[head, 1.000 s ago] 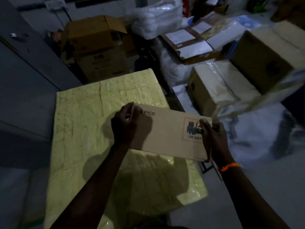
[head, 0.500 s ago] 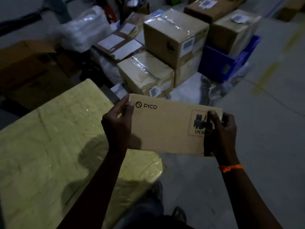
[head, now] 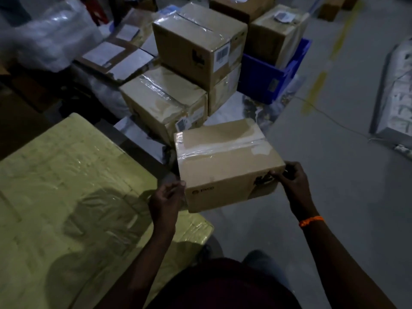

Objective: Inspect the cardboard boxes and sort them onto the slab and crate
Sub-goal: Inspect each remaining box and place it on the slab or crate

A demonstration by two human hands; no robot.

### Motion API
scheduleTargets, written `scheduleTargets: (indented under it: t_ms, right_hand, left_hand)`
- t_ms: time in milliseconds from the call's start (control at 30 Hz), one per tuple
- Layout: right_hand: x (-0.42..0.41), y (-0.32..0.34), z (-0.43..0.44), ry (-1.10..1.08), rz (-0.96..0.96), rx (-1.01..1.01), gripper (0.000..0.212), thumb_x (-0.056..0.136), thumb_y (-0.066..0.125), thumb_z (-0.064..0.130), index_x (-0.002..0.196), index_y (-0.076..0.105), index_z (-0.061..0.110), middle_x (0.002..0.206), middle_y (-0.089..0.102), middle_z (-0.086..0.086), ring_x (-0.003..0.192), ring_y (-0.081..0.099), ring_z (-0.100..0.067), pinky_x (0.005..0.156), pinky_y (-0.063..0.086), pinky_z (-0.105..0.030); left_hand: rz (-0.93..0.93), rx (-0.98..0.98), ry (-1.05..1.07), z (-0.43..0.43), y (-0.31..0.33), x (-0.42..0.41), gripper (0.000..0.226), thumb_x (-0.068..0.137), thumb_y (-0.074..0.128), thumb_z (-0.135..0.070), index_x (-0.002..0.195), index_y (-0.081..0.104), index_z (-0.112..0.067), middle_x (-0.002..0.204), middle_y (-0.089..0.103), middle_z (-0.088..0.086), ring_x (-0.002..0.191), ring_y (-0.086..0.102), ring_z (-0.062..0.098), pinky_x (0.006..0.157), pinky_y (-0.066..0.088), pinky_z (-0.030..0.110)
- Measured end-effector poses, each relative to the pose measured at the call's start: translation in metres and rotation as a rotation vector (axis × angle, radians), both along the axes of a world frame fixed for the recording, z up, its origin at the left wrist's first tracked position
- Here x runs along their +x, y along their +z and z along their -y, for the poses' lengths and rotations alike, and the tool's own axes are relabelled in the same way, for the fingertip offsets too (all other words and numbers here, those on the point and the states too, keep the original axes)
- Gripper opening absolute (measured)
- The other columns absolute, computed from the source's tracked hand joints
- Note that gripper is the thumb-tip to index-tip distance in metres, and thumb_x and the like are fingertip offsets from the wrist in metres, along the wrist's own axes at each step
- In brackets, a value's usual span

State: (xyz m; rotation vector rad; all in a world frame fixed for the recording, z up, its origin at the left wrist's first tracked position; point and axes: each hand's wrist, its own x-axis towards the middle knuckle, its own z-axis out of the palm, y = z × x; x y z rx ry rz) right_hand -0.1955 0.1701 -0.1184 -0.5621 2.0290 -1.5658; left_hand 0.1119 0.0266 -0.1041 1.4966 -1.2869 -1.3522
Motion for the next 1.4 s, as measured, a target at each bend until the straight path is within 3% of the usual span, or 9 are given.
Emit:
scheduleTargets:
  t_ms: [200,367,500,667,833,1000,1100,1233,1400]
  right_hand:
    - [0.03,-0.03,-0.003,0.055,0.082,0.054,0.028,0.089,0.077,0.002,0.111,0.063,0.014,0.117,0.07,-0.01,0.111,0.069,-0.022,0.089,0.058,-0.04]
    - [0.024,-0.03,0.001,0.035,0.184,0.082,0.017,0.102,0.055,0.005,0.113,0.064,0.013,0.116,0.07,-0.007,0.109,0.066,-0.024,0.092,0.055,-0.041]
    - [0.001,-0.014,0.029,-0.024,0.161,0.088,0.023,0.1,0.06,0.011,0.123,0.064,0.012,0.116,0.071,-0.007,0.108,0.068,-0.023,0.087,0.057,-0.039]
    - [-0.019,0.0,0.081,0.019,0.159,0.122,0.028,0.099,0.064,0.01,0.127,0.064,0.009,0.118,0.069,-0.011,0.104,0.065,-0.023,0.084,0.055,-0.036]
    - [-0.017,0.016,0.124,0.11,0.094,0.136,0.007,0.1,0.065,0.015,0.102,0.071,0.012,0.092,0.072,0.0,0.08,0.066,-0.009,0.063,0.052,-0.016]
    - [-0.014,0.017,0.125,0.039,-0.011,0.189,0.036,0.092,0.074,0.041,0.093,0.071,0.005,0.084,0.069,-0.018,0.076,0.063,-0.024,0.068,0.046,-0.036]
    - [-0.016,0.03,0.105,-0.103,0.085,0.019,0.021,0.096,0.07,0.031,0.107,0.07,0.012,0.099,0.071,-0.01,0.091,0.065,-0.024,0.08,0.052,-0.04]
    - [-0.022,0.04,0.085,-0.254,0.238,-0.217,0.022,0.102,0.052,0.023,0.085,0.065,0.018,0.088,0.069,0.0,0.09,0.063,-0.022,0.074,0.051,-0.035]
    - [-0.014,0.036,0.072,-0.317,0.409,-0.226,0.027,0.107,0.048,0.028,0.084,0.061,0.022,0.084,0.063,0.003,0.089,0.063,-0.019,0.078,0.051,-0.031]
  left_hand:
    - [0.085,0.035,-0.005,0.022,-0.02,0.016,0.027,0.084,0.081,-0.016,0.108,0.069,-0.016,0.1,0.074,0.0,0.095,0.071,0.015,0.084,0.059,0.038]
    - [0.172,0.014,-0.063,0.035,-0.028,0.015,0.033,0.087,0.078,-0.011,0.118,0.069,-0.008,0.103,0.072,0.003,0.087,0.064,0.001,0.069,0.053,0.015]
    - [0.175,0.027,-0.066,0.06,-0.018,0.0,0.037,0.088,0.075,-0.012,0.125,0.067,-0.012,0.11,0.068,-0.001,0.098,0.064,0.016,0.087,0.055,0.035]
    - [0.168,-0.011,-0.098,0.099,0.003,-0.023,0.04,0.094,0.07,-0.02,0.133,0.063,-0.009,0.123,0.068,0.003,0.109,0.064,0.02,0.096,0.053,0.038]
    - [0.09,0.188,-0.292,0.12,0.027,-0.044,0.026,0.097,0.066,-0.03,0.122,0.064,-0.024,0.108,0.072,0.0,0.095,0.07,0.018,0.084,0.059,0.041]
    - [0.011,0.275,-0.217,0.118,0.028,-0.054,0.061,0.073,0.079,-0.055,0.121,0.065,-0.02,0.109,0.074,0.007,0.097,0.072,0.027,0.09,0.058,0.054]
    - [-0.124,0.24,-0.121,0.108,0.03,-0.055,0.056,0.077,0.077,-0.055,0.115,0.065,-0.015,0.109,0.074,0.012,0.1,0.071,0.031,0.092,0.057,0.055]
    - [-0.307,0.232,0.037,0.085,0.038,-0.056,0.055,0.085,0.067,-0.062,0.114,0.069,-0.015,0.106,0.075,0.013,0.098,0.072,0.033,0.089,0.057,0.056]
    - [-0.218,0.186,0.161,0.055,0.039,-0.053,0.051,0.083,0.059,-0.069,0.09,0.072,-0.02,0.088,0.076,0.006,0.086,0.072,0.027,0.078,0.057,0.046]
